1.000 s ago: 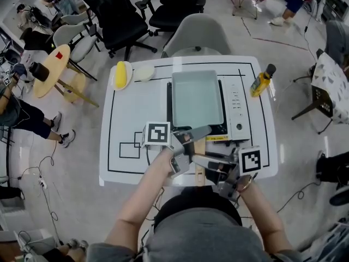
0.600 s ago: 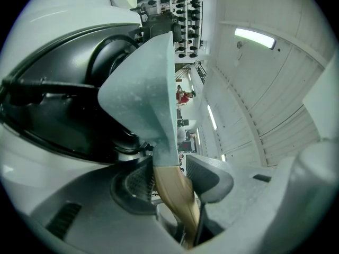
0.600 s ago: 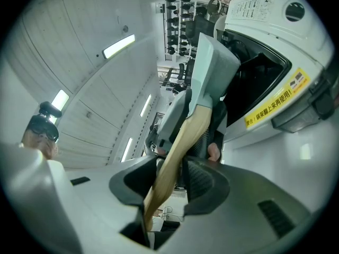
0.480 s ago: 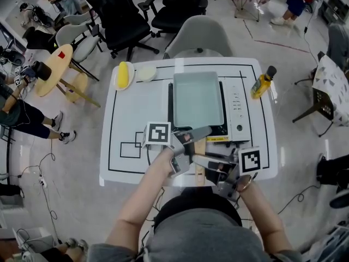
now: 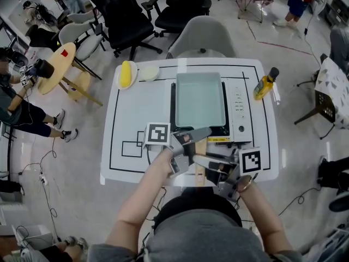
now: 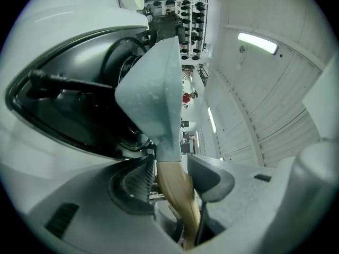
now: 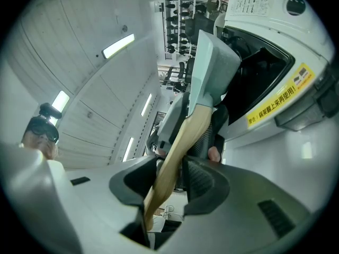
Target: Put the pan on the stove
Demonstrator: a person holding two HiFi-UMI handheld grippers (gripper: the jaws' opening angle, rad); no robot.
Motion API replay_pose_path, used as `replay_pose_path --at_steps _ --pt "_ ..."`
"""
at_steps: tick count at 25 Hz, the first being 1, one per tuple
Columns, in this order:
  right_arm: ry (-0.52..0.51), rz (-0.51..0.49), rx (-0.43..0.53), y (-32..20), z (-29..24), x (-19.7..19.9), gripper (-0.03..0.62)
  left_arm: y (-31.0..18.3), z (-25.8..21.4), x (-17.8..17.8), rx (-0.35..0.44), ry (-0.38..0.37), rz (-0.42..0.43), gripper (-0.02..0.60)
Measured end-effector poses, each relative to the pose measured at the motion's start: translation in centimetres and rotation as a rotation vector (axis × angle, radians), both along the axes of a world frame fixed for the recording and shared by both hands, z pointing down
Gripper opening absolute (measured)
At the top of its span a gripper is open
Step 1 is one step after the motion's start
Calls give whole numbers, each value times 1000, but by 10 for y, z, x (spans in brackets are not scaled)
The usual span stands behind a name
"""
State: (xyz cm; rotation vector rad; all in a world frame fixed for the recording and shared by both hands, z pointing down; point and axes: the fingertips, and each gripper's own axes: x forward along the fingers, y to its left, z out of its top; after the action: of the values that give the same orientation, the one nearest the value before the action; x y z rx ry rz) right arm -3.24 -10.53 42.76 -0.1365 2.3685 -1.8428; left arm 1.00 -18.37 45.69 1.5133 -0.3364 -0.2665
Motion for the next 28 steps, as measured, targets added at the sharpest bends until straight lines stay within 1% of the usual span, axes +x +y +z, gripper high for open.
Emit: replay_pose_path --at_steps 6,13,22,28 --pt "-8 7 11 0 -1 0 160 0 1 0 5 2 1 186" --pt "-13 23 -3 -1 0 2 160 2 0 -2 0 17 -1 225" --pt "-22 29 -4 -3 0 3 160 5 -3 -3 0 43 9 226" --pt "6 44 -2 0 3 14 167 6 -4 -3 4 47 13 227"
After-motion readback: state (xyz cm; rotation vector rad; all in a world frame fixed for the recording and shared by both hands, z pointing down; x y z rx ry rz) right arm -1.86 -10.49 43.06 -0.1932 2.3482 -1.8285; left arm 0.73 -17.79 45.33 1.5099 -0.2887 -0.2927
